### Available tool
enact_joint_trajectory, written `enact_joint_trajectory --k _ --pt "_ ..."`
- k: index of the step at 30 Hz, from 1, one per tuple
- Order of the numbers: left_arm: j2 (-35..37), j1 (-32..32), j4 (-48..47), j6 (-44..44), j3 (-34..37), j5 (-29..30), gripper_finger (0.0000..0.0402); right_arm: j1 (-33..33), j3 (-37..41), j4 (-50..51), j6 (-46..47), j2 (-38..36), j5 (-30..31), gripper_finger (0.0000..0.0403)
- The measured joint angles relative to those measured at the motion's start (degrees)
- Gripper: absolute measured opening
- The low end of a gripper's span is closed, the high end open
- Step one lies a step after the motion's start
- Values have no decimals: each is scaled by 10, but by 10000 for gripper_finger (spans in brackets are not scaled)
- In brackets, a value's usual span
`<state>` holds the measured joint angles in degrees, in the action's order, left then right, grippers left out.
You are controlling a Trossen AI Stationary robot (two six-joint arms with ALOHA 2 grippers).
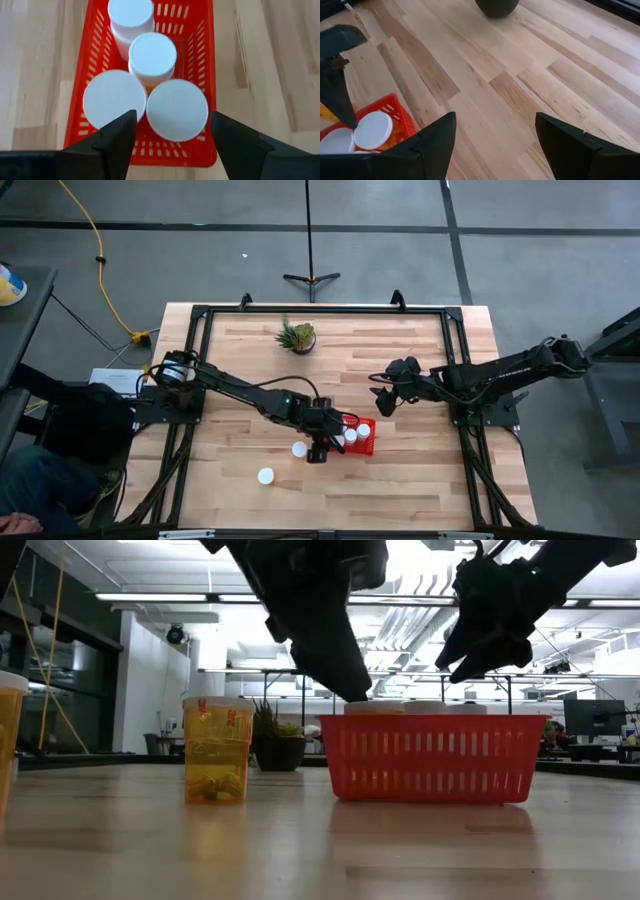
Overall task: Pick and place pill bottles into a basket
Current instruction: Put the orange pill bottle into the red bin
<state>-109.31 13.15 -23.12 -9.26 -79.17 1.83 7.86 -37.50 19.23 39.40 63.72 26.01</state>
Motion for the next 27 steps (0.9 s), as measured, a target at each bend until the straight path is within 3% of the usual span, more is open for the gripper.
enact_joint_trajectory --k 5,12,21,27 --pt "5 0 -63 -10 -44 1 288 0 0 3 9 0 0 263" --pt "29 8 -114 -124 -81 -16 289 0 0 1 21 0 7 263" --pt "115 91 -215 -189 -81 124 289 0 0 16 21 0 4 263" --pt "157 144 -218 -244 -81 169 289 0 0 21 24 0 2 263"
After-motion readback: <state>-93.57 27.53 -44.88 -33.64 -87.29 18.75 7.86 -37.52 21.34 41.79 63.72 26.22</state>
